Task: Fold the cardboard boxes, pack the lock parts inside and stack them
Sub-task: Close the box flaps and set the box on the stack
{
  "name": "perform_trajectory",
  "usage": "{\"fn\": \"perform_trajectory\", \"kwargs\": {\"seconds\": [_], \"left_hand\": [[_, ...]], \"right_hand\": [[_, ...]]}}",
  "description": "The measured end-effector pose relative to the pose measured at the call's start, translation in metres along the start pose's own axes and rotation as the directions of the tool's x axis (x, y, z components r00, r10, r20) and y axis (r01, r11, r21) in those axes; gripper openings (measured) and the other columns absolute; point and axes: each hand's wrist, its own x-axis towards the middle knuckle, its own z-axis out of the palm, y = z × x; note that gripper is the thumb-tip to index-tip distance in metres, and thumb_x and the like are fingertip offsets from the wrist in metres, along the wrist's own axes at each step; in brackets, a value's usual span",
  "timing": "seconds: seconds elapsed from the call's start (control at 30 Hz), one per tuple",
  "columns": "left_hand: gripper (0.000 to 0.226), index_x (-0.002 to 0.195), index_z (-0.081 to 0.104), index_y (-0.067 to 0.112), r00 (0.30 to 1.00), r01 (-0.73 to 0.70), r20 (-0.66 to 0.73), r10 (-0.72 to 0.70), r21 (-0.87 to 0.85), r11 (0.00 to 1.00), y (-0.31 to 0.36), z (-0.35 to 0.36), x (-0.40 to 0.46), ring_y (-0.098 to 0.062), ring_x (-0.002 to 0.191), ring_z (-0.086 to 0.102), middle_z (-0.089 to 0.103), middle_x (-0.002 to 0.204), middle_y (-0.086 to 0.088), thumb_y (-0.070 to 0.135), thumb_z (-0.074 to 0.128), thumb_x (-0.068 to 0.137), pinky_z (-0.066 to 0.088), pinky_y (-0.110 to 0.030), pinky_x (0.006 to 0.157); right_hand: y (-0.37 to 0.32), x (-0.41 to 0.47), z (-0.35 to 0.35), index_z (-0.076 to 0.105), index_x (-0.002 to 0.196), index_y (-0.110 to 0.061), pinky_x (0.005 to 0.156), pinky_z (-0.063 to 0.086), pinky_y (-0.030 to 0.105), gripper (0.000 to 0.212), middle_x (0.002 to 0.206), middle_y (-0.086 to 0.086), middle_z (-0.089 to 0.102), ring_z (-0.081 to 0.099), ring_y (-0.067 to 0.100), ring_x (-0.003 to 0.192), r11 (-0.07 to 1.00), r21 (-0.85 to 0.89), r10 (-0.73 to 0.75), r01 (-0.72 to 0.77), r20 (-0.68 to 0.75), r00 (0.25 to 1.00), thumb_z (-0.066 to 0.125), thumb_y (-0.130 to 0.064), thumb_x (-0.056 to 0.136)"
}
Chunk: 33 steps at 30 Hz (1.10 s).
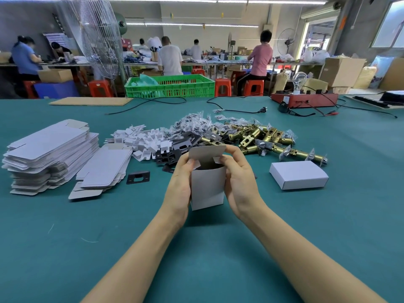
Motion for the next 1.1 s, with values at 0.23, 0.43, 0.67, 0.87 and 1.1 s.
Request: {"fn": "perform_trajectory", "kwargs": {"seconds": [0.23,0.43,0.67,0.87,1.1], "left_hand": [[0.031,0.105,0.068,0.029,0.998,-0.047,0.042,0.047,0.020,0.999,0.003,0.000,-0.006,-0.025,0.111,0.061,0.069,0.115,-0.007,0.046,0.043,0.096,0.046,-0.049,0.102],[0.039,0.096,0.069,0.032,0.998,-0.066,-0.020,0.066,0.034,0.997,0.008,0.007,-0.011,-0.046,0.119,0.053,0.064,0.120,-0.021,0.064,0.051,0.080,0.034,-0.068,0.106],[0.040,0.084,0.067,0.033,0.988,-0.070,-0.136,0.076,0.045,0.997,0.014,0.006,-0.008,-0.011,0.091,0.060,0.066,0.096,0.003,0.069,0.055,0.071,0.043,-0.039,0.084],[0.050,0.100,0.064,0.023,0.978,-0.161,-0.120,0.173,0.102,0.982,0.012,0.010,-0.012,-0.029,0.098,0.058,0.066,0.100,-0.005,0.065,0.054,0.075,0.040,-0.044,0.087],[0.028,0.099,0.063,0.028,0.941,-0.270,-0.128,0.315,0.281,0.921,0.003,0.006,-0.015,0.007,0.080,0.054,0.063,0.087,0.025,0.049,0.052,0.084,0.040,-0.006,0.074]], "right_hand": [[0.004,-0.001,-0.001,0.066,0.077,-0.031,0.082,0.038,0.033,0.029,0.087,-0.002,0.064,0.055,0.015,0.088,0.993,-0.105,-0.057,0.050,-0.064,0.996,0.045,-0.018,0.092],[0.007,-0.004,-0.003,0.061,0.079,-0.028,0.078,0.038,0.035,0.020,0.085,-0.001,0.062,0.053,0.015,0.083,0.990,-0.121,-0.078,0.074,-0.032,0.996,0.042,-0.026,0.084],[0.008,-0.009,-0.001,0.053,0.093,-0.024,0.079,0.038,0.037,0.031,0.094,0.012,0.055,0.052,0.022,0.088,0.969,-0.210,-0.122,0.131,0.057,0.991,0.045,-0.053,0.083],[0.011,-0.008,-0.002,0.051,0.093,-0.030,0.073,0.035,0.027,0.026,0.087,-0.008,0.051,0.045,0.007,0.080,0.948,-0.281,-0.142,0.147,0.037,0.989,0.041,-0.052,0.082],[0.021,-0.013,-0.003,0.046,0.102,-0.032,0.078,0.035,0.008,0.015,0.098,-0.027,0.053,0.049,-0.006,0.092,0.845,-0.454,-0.286,0.284,0.066,0.956,0.035,-0.037,0.094]]}}
